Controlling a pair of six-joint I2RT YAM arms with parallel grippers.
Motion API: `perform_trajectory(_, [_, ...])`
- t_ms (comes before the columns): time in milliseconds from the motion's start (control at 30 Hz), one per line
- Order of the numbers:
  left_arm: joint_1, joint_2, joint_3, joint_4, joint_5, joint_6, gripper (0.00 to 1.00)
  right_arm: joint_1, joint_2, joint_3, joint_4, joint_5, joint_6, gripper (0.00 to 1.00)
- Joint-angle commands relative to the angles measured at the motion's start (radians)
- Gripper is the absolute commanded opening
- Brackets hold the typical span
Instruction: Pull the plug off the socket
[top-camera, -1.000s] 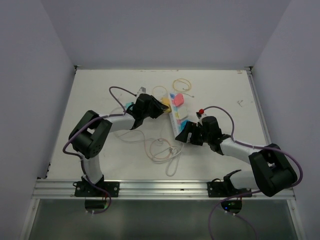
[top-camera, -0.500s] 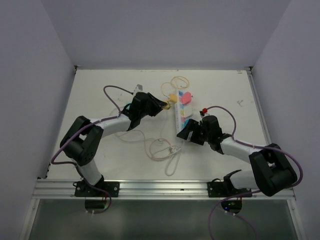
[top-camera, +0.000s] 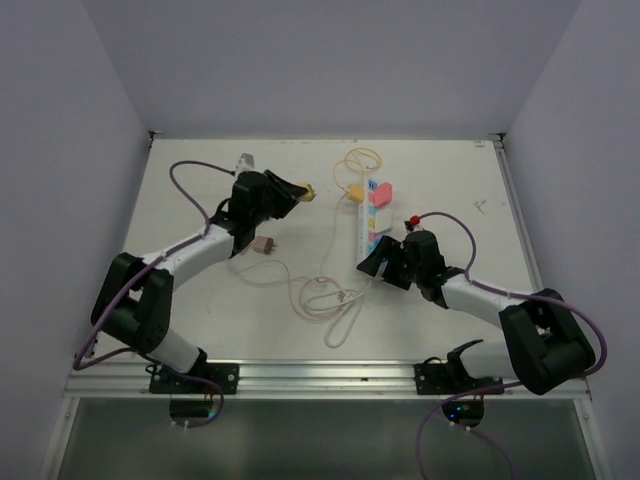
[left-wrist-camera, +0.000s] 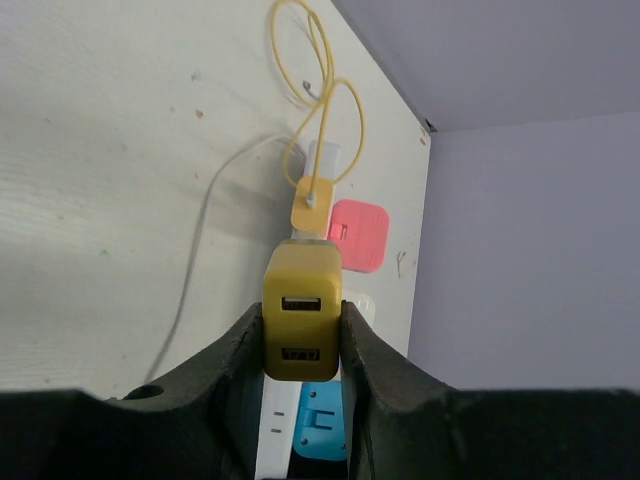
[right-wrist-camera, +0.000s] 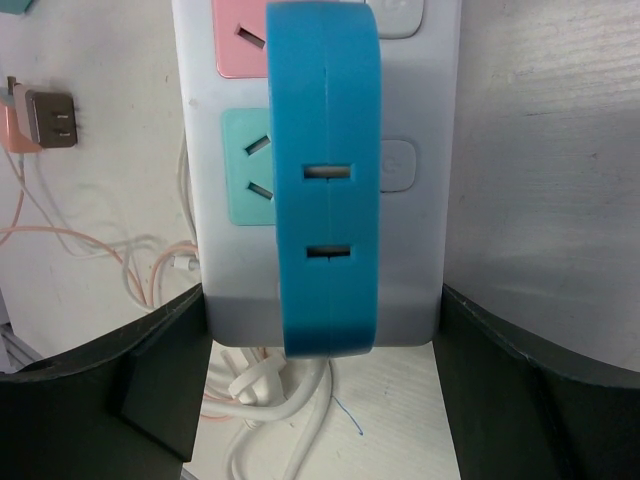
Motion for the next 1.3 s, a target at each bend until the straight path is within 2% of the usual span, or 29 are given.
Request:
perform_trajectory(0, [0.101,-0.111,-0.031,-0.055,0.016,0.11,0.0,-0.016,0.042,-0.056,-0.207,0.107,0.003,0.0])
perform_trajectory(67, [0.147,-0.149,-0.052,-0.075,0.029,0.13,0.0,-0.018,0.047,-0.056,-0.206,0.103,0.002,0.0])
perform_trajectory(233, [0.341,-0.201,-0.13,-0.104,0.113,0.218,0.0,-0.016,0.048,-0.056,-0.2,0.095,-0.001,0.0])
perform_trajectory(400, [0.527,-0.155,-0.178,-0.123,0.179,0.305,0.0,-0.021,0.053,-0.056,-0.19,0.085,-0.004,0.0])
perform_trajectory(500, [0.597,-0.088,-0.192,-0.085,0.24,0.327,0.0,-0.021,0.065,-0.054,-0.184,0.075,-0.006,0.0])
perform_trajectory(633, [0.64,0.009,-0.193,-0.013,0.274,0.333,0.01,-0.022,0.061,-0.057,-0.183,0.071,-0.011,0.0])
perform_trajectory(900, [0.683,0.188,-0.052,0.02,0.277,0.336,0.06,-0.024,0.057,-0.059,-0.18,0.063,-0.017,0.0])
perform_trajectory(1000, [0.686,0.219,-0.026,0.011,0.285,0.342,0.13,-0.026,0.053,-0.059,-0.183,0.063,-0.018,0.0])
perform_trajectory(1133, [0.686,0.222,-0.063,0.024,0.31,0.328,0.28,-0.026,0.06,-0.054,-0.18,0.06,-0.017,0.0])
perform_trajectory(1200, [0.686,0.195,-0.097,0.026,0.314,0.32,0.45,-0.024,0.062,-0.053,-0.18,0.054,-0.023,0.0])
perform_trajectory(1233, [0.686,0.181,-0.118,0.024,0.313,0.317,0.62,-0.026,0.061,-0.051,-0.181,0.055,-0.023,0.0])
perform_trajectory(1267, [0.686,0.167,-0.129,0.024,0.307,0.308,0.69,-0.024,0.059,-0.051,-0.183,0.055,-0.024,0.0])
